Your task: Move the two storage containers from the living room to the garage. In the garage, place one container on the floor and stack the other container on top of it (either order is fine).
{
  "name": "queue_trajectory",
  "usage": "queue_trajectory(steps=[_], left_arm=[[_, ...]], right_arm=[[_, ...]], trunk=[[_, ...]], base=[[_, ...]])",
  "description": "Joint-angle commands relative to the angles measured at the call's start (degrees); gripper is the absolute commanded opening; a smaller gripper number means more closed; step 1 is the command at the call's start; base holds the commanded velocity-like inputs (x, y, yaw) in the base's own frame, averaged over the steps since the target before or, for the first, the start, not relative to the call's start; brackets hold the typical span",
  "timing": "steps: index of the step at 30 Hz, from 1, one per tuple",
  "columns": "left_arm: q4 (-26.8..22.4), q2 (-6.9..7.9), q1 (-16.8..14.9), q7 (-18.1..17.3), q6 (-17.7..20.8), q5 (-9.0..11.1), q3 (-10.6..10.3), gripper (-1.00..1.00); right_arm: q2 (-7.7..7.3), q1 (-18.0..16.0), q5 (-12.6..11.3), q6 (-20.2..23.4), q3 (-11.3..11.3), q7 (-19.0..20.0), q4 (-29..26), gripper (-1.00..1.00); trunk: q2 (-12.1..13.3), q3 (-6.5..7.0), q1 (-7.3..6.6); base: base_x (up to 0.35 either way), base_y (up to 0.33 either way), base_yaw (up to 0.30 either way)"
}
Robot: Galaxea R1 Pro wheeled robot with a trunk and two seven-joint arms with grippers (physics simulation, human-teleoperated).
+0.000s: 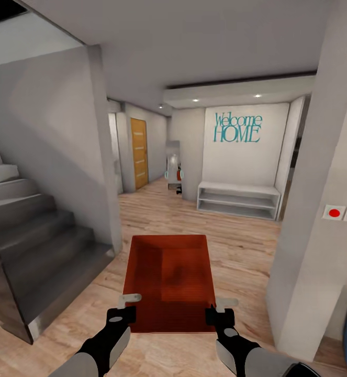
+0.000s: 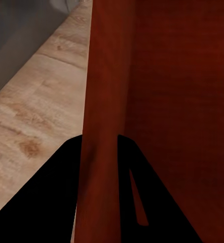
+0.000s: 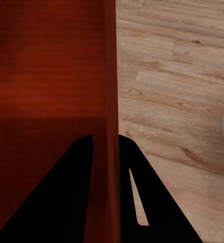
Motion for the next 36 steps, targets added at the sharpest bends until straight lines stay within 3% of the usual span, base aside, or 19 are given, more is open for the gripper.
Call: queue_trajectory(steps=[1,30,36], left_arm=[[-0.04,2.01,-0.06,0.64,0.41,0.95,0.69,-1.0],[-0.01,2.03,-0.02,0.64,0.41,0.95,0.68,-1.0],[-0.01,2.03,-0.03,0.64,0.41,0.95,0.69,-1.0]], right_arm=[[-0.72,-0.05,0.29,-0.23,-1.43,-0.01,-0.21,-1.0],[-0.64,-0.05,0.29,-0.29,-1.43,0.05,-0.24,-1.0],[-0.59,-0.05,0.29,-0.31,-1.43,0.0,-0.2,-1.0]], trunk=[[-0.06,-0.08,0.04],[-0.06,-0.08,0.04],[-0.06,-0.08,0.04]], base=[[0.322,0.0,0.0],[0.322,0.0,0.0],[0.323,0.0,-0.159]])
